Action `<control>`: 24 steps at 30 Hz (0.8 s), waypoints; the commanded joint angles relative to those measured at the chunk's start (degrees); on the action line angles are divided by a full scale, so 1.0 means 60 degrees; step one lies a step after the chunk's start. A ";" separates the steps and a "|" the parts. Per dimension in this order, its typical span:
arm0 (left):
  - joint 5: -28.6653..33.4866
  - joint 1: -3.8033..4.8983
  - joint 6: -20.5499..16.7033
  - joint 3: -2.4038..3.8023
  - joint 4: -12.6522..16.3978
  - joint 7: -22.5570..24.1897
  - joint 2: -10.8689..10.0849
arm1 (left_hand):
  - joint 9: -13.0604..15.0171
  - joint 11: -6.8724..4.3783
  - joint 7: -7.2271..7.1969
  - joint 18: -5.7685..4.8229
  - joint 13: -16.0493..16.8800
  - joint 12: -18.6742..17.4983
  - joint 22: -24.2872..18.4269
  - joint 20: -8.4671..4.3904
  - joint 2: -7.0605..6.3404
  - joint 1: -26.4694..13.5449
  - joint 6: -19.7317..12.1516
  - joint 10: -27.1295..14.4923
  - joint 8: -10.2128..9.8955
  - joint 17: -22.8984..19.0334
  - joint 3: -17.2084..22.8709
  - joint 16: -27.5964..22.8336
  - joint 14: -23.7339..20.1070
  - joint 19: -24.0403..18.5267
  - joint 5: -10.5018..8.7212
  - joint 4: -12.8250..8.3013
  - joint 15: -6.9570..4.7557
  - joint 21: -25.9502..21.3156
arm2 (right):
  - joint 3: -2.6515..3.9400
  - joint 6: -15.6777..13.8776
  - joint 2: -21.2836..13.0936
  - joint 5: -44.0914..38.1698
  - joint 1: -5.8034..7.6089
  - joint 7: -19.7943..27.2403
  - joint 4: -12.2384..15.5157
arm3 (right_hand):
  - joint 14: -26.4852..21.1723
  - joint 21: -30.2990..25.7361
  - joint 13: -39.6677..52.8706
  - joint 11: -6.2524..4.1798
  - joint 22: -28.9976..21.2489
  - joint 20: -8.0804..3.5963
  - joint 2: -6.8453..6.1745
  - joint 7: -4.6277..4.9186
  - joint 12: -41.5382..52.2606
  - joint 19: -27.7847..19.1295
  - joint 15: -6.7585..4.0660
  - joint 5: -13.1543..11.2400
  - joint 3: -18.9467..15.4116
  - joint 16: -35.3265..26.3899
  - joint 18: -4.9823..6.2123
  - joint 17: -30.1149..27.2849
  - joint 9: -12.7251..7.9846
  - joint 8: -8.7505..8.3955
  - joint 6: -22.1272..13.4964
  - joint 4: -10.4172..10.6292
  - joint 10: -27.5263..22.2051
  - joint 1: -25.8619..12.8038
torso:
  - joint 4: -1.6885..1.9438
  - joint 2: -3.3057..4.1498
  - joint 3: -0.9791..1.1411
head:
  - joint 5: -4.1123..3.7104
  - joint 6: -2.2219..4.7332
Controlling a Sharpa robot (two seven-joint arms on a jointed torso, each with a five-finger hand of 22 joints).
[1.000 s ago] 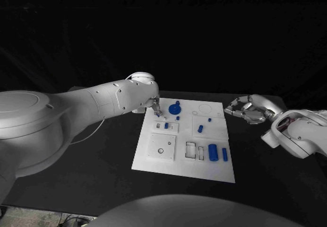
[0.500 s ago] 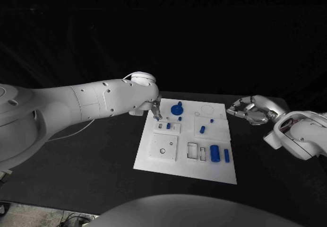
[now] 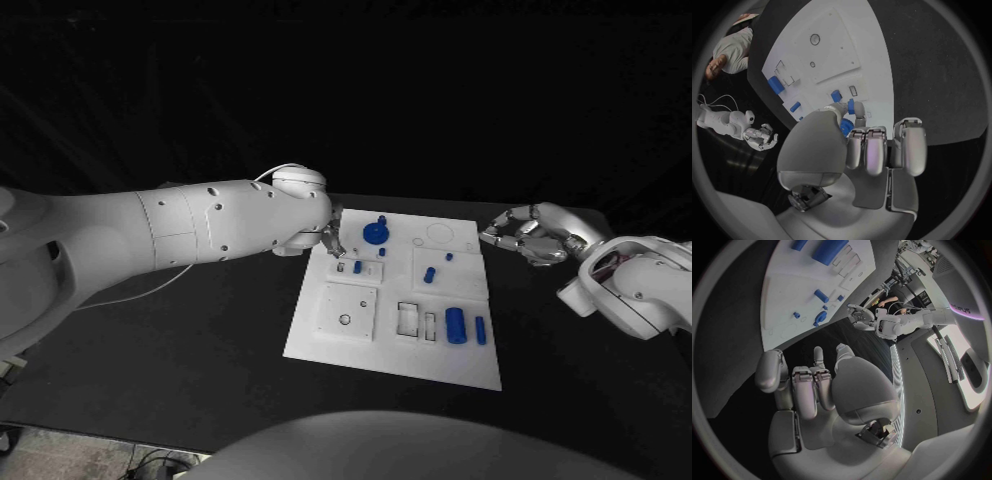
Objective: Assemble the parts on the task board
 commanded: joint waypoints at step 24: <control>0.0146 -0.0344 -0.0020 -0.0105 -0.0326 -0.0044 0.0381 | -0.0035 -0.0077 -0.0169 0.0109 0.2512 -0.0034 0.2178 -0.0072 0.0080 -0.0176 0.0266 0.0992 -0.0096 0.2514 0.1486 0.0024 0.1007 0.0428 0.0028 -0.1542 -0.0084 -0.0038 | 0.0002 0.0092 -0.0013 -0.0001 -0.0016 0.0017 0.0046 | 0.0979 -0.0043 0.2484 -0.0022 0.1388 0.0021 0.0069 -0.0003 -0.0050 -0.0049 0.0039 0.0067 0.0012 0.0033 0.0189 0.2515 -0.0012 -0.0051 0.0017 -0.0036 0.1031 0.0071 | 0.0193 -0.0174 -0.0123 | -0.0159 0.0000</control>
